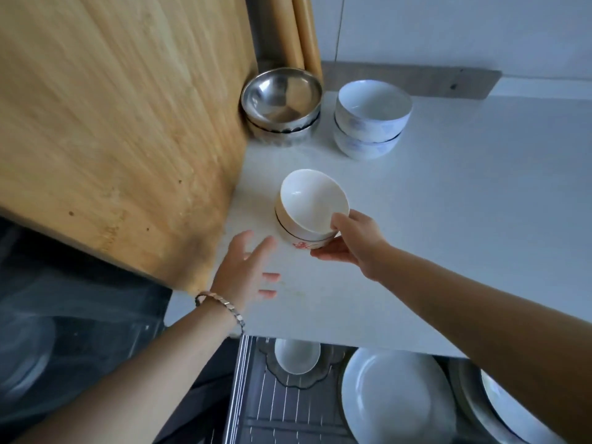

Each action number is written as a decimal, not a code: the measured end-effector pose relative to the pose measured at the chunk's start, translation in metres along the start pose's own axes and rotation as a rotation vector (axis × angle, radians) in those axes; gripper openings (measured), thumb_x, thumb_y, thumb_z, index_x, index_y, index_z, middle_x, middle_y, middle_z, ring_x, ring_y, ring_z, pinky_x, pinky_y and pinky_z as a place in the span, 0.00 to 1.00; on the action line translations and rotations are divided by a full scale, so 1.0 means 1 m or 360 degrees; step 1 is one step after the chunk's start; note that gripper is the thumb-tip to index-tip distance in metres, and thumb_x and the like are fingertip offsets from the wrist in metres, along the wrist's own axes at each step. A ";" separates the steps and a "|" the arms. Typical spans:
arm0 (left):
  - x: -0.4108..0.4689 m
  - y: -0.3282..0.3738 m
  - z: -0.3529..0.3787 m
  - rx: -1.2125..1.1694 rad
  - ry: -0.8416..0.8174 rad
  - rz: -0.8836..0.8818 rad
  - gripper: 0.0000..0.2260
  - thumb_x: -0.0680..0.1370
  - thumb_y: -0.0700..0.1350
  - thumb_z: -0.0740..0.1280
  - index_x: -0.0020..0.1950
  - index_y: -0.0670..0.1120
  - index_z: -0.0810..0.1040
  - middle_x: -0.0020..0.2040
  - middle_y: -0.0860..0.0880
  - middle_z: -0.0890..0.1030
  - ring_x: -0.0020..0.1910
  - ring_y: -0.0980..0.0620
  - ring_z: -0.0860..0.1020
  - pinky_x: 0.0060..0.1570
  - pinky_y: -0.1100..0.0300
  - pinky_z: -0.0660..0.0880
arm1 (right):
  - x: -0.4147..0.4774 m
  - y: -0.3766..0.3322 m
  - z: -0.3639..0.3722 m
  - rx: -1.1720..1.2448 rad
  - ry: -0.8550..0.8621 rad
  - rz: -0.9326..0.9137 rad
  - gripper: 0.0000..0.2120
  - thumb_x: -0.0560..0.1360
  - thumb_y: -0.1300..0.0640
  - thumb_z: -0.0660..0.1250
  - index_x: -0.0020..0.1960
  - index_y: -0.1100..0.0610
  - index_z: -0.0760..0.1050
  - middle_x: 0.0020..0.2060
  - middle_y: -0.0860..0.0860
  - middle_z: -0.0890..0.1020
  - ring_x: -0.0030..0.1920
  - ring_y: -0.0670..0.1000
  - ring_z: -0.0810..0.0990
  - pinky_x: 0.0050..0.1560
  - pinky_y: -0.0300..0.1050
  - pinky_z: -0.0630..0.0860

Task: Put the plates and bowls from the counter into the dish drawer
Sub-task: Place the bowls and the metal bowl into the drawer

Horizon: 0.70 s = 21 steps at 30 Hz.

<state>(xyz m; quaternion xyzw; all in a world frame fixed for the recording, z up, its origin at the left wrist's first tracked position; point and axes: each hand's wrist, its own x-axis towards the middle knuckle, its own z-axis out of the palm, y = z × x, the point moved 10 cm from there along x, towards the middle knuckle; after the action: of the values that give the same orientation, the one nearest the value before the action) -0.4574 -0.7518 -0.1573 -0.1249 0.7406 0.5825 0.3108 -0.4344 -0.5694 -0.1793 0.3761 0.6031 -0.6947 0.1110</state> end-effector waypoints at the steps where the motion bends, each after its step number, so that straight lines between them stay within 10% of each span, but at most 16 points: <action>1: -0.014 0.000 0.013 0.0019 -0.0087 -0.0027 0.24 0.78 0.52 0.61 0.73 0.51 0.59 0.58 0.44 0.73 0.39 0.49 0.80 0.36 0.52 0.79 | -0.016 0.010 -0.014 -0.0059 -0.0011 -0.0004 0.18 0.74 0.62 0.56 0.63 0.59 0.70 0.41 0.60 0.80 0.35 0.60 0.83 0.44 0.50 0.83; 11: -0.144 -0.097 0.124 0.0486 -0.0399 -0.0116 0.18 0.76 0.34 0.61 0.62 0.51 0.68 0.45 0.52 0.77 0.39 0.52 0.81 0.33 0.61 0.82 | -0.184 0.130 -0.131 -0.0700 -0.0107 -0.0044 0.26 0.70 0.57 0.61 0.66 0.41 0.67 0.39 0.52 0.86 0.39 0.51 0.85 0.48 0.49 0.82; 14: -0.173 -0.154 0.148 0.0731 -0.0463 -0.0131 0.19 0.76 0.32 0.60 0.54 0.56 0.67 0.45 0.56 0.75 0.40 0.59 0.76 0.27 0.68 0.78 | -0.217 0.187 -0.153 -0.0855 -0.0121 0.0133 0.24 0.70 0.55 0.64 0.62 0.36 0.65 0.42 0.47 0.85 0.38 0.45 0.82 0.44 0.34 0.78; 21: -0.167 -0.289 0.182 0.1284 -0.0534 -0.0361 0.16 0.74 0.34 0.61 0.58 0.50 0.71 0.43 0.49 0.77 0.45 0.48 0.77 0.37 0.64 0.70 | -0.197 0.333 -0.169 -0.1262 -0.0164 0.0504 0.18 0.76 0.54 0.59 0.65 0.54 0.72 0.60 0.54 0.79 0.61 0.55 0.76 0.57 0.44 0.73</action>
<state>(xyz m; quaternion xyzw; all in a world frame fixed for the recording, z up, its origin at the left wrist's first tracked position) -0.1128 -0.6944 -0.3061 0.0221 0.8294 0.2215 0.5124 -0.0297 -0.5552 -0.2988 0.3571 0.7519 -0.4012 0.3823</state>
